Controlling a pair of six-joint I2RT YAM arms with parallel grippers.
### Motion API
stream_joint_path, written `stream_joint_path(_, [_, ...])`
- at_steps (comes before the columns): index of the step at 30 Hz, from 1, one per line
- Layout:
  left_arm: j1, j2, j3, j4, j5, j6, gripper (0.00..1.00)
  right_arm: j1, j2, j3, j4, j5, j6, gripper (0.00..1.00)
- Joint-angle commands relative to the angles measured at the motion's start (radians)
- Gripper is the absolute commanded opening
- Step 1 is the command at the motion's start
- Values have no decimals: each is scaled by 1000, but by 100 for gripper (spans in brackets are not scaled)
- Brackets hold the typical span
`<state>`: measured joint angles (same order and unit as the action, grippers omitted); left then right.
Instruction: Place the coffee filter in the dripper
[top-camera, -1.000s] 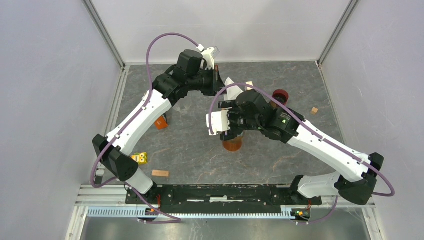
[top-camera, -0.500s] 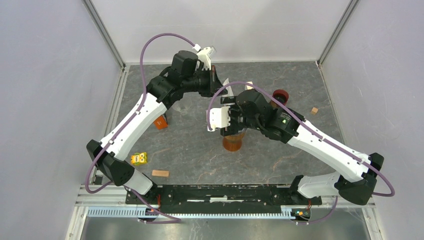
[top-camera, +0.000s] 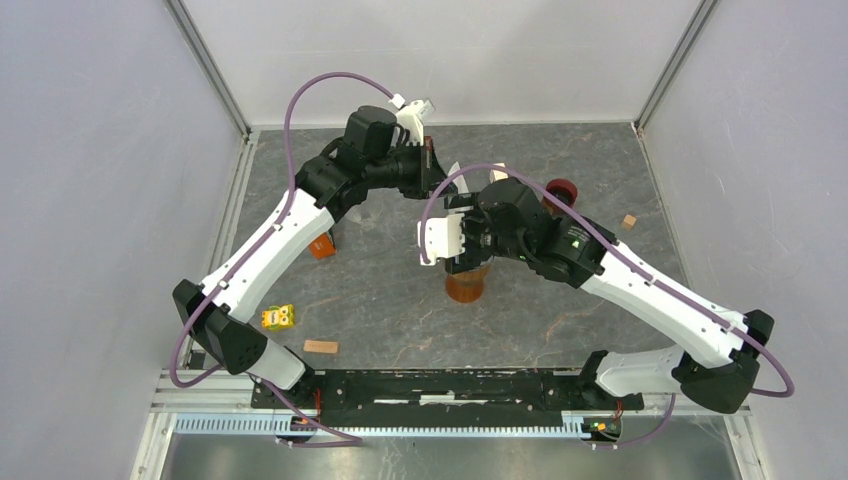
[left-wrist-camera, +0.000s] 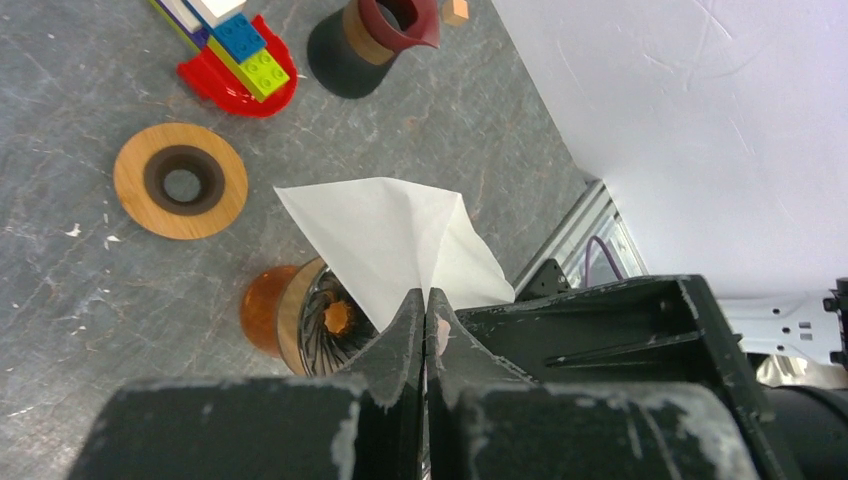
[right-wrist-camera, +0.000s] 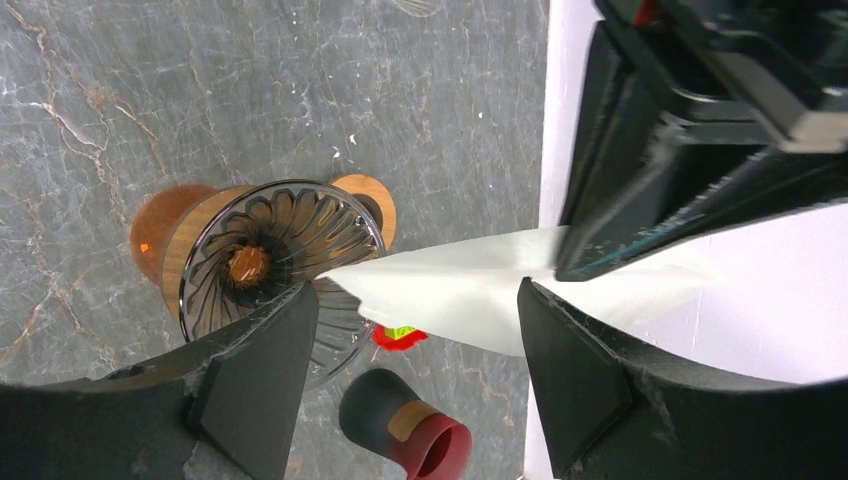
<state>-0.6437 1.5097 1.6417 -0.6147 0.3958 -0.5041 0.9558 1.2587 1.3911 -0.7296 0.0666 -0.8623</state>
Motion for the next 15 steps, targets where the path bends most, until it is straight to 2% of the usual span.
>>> stream_joint_path(1, [-5,-45,-16,78,77,-42,2,-27,-49,-3,5,-63,-17,80])
stream_joint_path(15, [-5,-61,-35,119,119,-62,2,-98,-82,-55,-11,-186,-18,79])
